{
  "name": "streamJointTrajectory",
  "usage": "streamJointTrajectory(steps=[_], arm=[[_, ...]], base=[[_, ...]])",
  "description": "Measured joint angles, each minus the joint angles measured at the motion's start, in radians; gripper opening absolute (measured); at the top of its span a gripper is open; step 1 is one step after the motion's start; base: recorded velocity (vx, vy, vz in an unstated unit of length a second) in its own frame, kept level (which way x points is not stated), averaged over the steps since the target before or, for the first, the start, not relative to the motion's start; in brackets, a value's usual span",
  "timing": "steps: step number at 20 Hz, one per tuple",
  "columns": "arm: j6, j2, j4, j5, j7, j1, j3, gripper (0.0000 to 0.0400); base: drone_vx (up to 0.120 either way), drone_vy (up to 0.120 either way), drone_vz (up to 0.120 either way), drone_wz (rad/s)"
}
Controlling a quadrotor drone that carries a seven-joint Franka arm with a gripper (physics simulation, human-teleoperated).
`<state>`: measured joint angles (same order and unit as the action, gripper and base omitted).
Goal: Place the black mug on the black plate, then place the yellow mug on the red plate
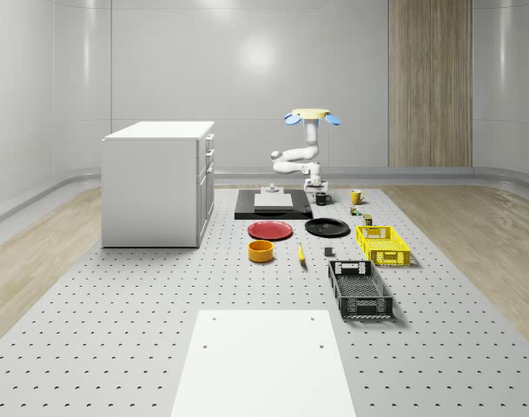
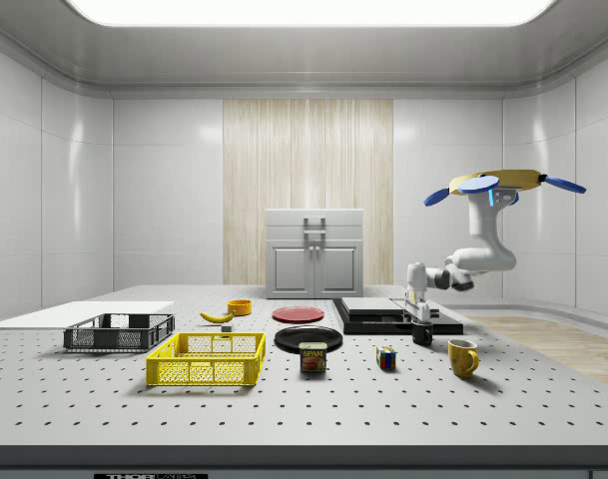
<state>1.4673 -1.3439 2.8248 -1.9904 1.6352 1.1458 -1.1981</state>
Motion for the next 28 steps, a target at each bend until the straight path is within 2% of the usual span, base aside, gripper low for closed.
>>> streamJointTrajectory(steps=[5, 14, 21, 28], arm=[[0.009, -0.010, -0.001, 0.004, 0.003, 0.004, -0.001, 0.0120], [0.012, -0.023, 0.005, 0.035, 0.012, 0.010, -0.030, 0.0111], [-0.010, -0.031, 0.021, 0.118, 0.026, 0.017, -0.114, 0.0110], [-0.004, -0.047, 0.025, 0.154, 0.034, 0.024, -0.147, 0.0110]], base=[[0.000, 0.000, 0.000, 0.000], [0.000, 0.000, 0.000, 0.000], [0.000, 0.000, 0.114, 0.000], [0.120, 0.000, 0.109, 0.000]])
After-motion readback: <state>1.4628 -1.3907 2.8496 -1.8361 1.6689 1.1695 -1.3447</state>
